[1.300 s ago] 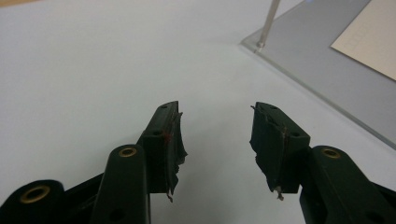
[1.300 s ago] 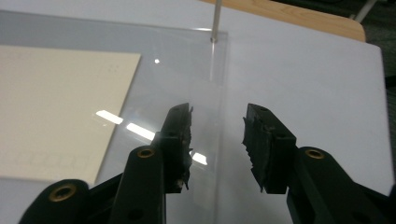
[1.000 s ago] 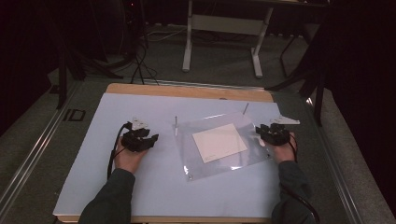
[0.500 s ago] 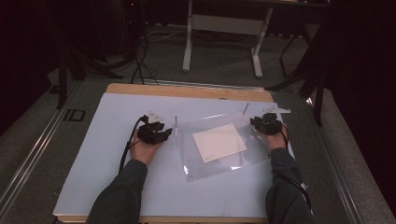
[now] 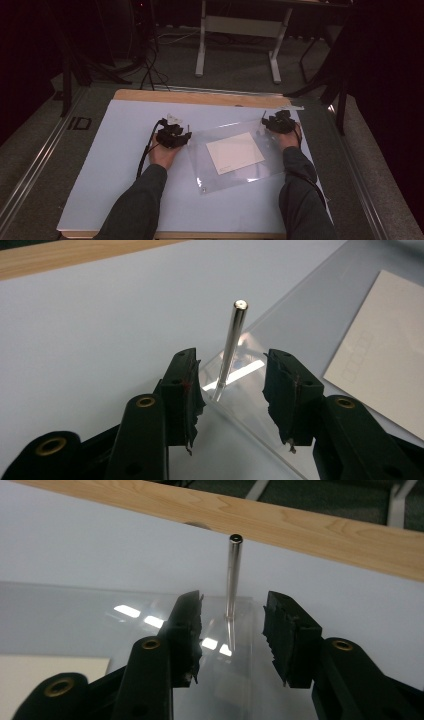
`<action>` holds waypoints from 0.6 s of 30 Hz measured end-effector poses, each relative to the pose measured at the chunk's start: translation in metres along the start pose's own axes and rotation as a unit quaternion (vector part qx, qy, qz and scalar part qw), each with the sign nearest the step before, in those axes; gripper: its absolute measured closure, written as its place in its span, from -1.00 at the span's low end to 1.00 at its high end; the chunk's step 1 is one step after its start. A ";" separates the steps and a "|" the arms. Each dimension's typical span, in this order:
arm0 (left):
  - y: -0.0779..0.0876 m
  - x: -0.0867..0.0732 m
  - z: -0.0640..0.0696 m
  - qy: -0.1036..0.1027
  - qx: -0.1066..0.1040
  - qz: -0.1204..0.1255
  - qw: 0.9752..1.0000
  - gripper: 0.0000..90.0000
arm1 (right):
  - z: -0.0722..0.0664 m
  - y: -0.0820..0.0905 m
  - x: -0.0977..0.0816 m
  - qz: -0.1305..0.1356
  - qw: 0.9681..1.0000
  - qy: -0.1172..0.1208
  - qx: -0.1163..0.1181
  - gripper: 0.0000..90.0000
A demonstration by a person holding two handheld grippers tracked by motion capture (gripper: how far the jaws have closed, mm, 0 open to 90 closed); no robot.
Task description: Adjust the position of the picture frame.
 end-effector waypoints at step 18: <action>-0.023 -0.002 -0.001 -0.006 -0.002 -0.012 1.000 0.79 | -0.006 -0.036 0.016 0.000 0.999 -0.038 -0.018 0.49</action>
Point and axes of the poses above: each handheld gripper's, and its own axes: y roughly backward along the jaws, x roughly out of its top, z roughly to its right, the point moved 9 cm from there along -y, roughly forward along the jaws, and after that the axes turned 2 degrees about -x, right-handed, at the moved point
